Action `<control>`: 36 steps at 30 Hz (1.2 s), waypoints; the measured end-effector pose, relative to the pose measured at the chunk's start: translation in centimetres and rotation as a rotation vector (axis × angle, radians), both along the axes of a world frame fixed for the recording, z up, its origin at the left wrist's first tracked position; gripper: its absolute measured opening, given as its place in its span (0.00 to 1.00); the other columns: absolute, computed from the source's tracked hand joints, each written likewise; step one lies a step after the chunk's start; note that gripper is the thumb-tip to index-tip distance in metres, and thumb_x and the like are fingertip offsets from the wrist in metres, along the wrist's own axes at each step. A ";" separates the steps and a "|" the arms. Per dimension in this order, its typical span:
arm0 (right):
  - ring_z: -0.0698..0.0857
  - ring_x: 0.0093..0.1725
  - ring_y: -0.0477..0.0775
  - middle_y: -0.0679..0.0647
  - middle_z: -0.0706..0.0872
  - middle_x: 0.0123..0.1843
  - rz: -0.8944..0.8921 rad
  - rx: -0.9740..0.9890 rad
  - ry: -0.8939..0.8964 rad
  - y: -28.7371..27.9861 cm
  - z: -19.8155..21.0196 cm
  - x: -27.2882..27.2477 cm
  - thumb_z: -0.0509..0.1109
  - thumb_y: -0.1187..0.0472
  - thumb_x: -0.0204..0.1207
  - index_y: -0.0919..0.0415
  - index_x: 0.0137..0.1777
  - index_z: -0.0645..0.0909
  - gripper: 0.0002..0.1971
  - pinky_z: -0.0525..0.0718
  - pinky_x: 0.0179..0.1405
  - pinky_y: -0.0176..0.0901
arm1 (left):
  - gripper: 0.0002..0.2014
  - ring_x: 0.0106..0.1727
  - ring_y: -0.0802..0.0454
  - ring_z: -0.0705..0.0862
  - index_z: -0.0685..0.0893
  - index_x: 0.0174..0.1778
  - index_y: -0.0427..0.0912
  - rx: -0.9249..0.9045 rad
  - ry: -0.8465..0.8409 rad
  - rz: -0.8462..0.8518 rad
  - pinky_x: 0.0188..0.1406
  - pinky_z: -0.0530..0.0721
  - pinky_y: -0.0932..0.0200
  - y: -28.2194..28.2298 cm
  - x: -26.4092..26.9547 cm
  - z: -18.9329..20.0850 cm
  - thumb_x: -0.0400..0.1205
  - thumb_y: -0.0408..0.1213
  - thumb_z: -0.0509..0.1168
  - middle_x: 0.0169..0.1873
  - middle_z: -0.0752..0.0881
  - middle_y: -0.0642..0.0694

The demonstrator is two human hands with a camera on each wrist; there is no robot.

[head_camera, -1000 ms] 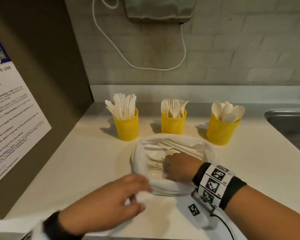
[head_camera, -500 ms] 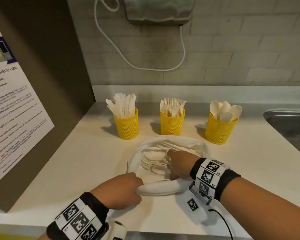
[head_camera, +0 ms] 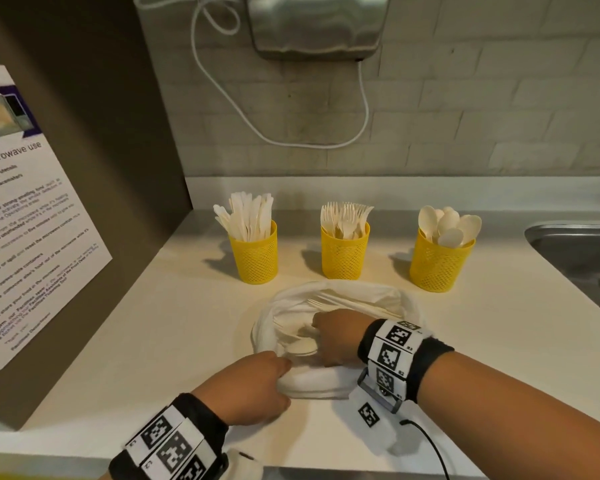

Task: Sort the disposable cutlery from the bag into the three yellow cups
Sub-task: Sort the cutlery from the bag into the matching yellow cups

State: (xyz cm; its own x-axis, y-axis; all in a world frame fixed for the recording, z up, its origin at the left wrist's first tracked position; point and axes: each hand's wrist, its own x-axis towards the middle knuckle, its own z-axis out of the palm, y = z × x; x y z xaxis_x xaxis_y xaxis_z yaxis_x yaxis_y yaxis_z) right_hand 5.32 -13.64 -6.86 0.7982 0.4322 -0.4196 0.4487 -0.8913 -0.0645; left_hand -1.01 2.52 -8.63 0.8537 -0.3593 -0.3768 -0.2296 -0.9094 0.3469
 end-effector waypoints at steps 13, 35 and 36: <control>0.82 0.44 0.46 0.48 0.83 0.44 -0.373 1.267 0.018 -4.8 4.3 1.0 0.77 0.68 0.64 0.49 0.52 0.75 0.21 0.80 0.44 0.33 | 0.40 0.65 0.50 0.77 0.51 0.82 0.50 -0.120 0.111 0.223 0.60 0.75 0.62 0.9 0.9 0.4 0.76 0.47 0.64 0.69 0.77 0.45; 0.82 0.38 0.58 0.56 0.82 0.37 -0.560 1.351 0.117 -3.7 1.0 1.6 0.71 0.65 0.57 0.56 0.52 0.79 0.20 0.83 0.42 0.54 | 0.23 0.34 0.60 0.77 0.73 0.65 0.64 -0.537 -0.459 0.166 0.40 0.73 0.78 -2.2 3.9 6.9 0.77 0.39 0.68 0.52 0.75 0.58; 0.82 0.36 0.57 0.57 0.82 0.36 -0.552 1.357 0.148 -3.7 1.0 1.7 0.70 0.66 0.56 0.57 0.53 0.79 0.22 0.83 0.41 0.54 | 0.25 0.35 0.59 0.78 0.72 0.66 0.66 -0.584 -0.491 0.145 0.41 0.72 0.80 -2.9 4.6 7.4 0.77 0.37 0.68 0.53 0.73 0.59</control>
State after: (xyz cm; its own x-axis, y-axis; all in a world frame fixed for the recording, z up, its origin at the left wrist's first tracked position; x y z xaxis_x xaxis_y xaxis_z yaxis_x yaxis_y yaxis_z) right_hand 6.99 -17.32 -5.81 0.9759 0.2144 -0.0407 -0.0051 -0.1641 -0.9864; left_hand 3.57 -0.38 -1.25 0.9275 -0.2551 0.2732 -0.3737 -0.6428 0.6686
